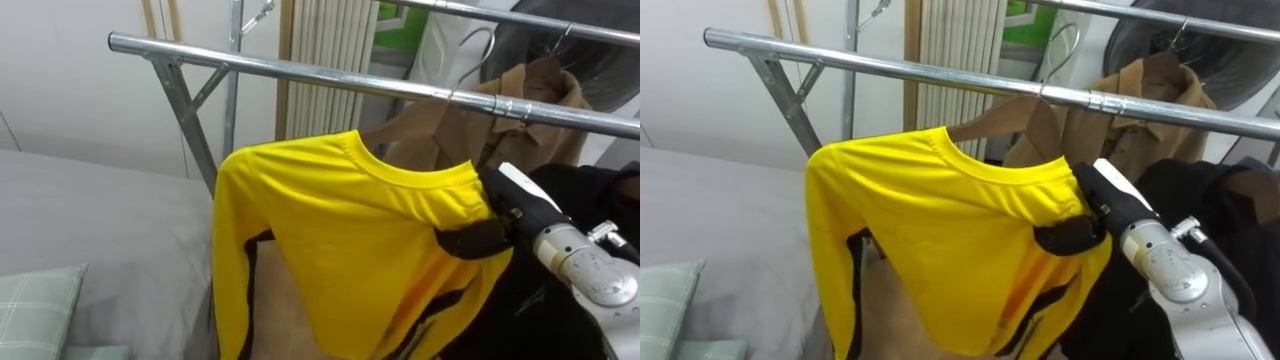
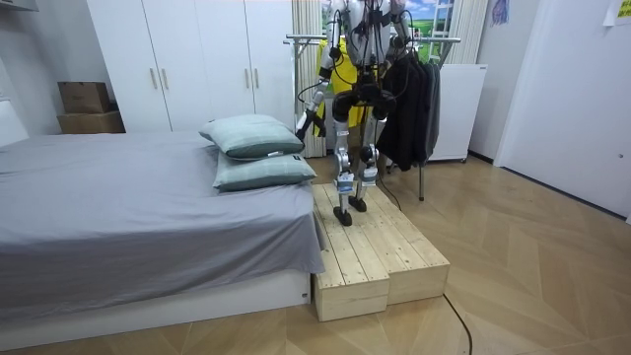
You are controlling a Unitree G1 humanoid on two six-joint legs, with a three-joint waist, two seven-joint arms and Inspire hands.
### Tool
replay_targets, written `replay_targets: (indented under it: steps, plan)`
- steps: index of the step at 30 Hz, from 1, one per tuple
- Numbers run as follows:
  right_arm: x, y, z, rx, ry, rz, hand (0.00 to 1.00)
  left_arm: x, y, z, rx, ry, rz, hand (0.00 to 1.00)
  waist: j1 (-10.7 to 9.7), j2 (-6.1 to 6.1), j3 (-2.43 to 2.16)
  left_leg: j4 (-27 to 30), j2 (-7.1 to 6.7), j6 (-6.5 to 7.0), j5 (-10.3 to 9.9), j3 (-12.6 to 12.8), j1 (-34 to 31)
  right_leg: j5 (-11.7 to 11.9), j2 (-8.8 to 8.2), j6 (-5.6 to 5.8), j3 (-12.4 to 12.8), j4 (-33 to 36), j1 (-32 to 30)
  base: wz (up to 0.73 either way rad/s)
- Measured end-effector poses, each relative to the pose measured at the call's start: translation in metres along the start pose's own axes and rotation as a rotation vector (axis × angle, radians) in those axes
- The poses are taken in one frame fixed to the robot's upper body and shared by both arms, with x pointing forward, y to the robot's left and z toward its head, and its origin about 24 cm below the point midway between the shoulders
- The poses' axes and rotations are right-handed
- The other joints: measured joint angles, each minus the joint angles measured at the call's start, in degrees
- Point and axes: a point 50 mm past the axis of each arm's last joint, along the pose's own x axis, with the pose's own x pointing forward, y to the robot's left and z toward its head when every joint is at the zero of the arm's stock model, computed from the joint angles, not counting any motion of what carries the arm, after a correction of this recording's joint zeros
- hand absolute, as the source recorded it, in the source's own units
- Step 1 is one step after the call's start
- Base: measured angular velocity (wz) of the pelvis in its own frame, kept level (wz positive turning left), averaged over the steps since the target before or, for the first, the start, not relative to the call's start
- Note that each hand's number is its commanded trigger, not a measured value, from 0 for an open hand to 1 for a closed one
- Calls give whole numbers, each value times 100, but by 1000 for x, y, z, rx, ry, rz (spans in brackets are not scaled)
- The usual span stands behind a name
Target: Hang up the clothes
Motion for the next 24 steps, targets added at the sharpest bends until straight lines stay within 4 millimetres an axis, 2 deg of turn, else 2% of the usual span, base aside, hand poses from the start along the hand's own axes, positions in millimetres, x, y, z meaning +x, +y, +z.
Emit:
replay_targets:
  steps: [8, 12, 18, 24]
  plan:
    - [1, 0, 2, 65, -19, 24, 100, 0, 1, -1, 27, -4, 4, 0, 4, 13, 10, 0, -5, -4, 2, -91, 47, -21, -1, -8, -11, -5, 82, 1]
    - [3, 3, -16, 149, 40, 50, 100, 0, 0, -1, 27, -10, 3, 0, 25, 26, 26, -2, -26, -3, 2, -169, 107, -21, -8, -4, -25, -2, 136, 3]
    - [2, 6, -35, 167, 120, 85, 100, 0, 0, 2, 32, -21, 3, 0, 26, 34, 39, -6, -24, 0, -2, -161, 21, -7, -7, 6, -29, 21, 70, 0]
    - [0, 0, -38, 156, 132, 90, 100, 0, 1, 3, 31, -27, 8, 0, 86, 33, 38, 10, -24, -23, 12, -240, 20, -11, 2, -33, -35, 20, 46, 0]
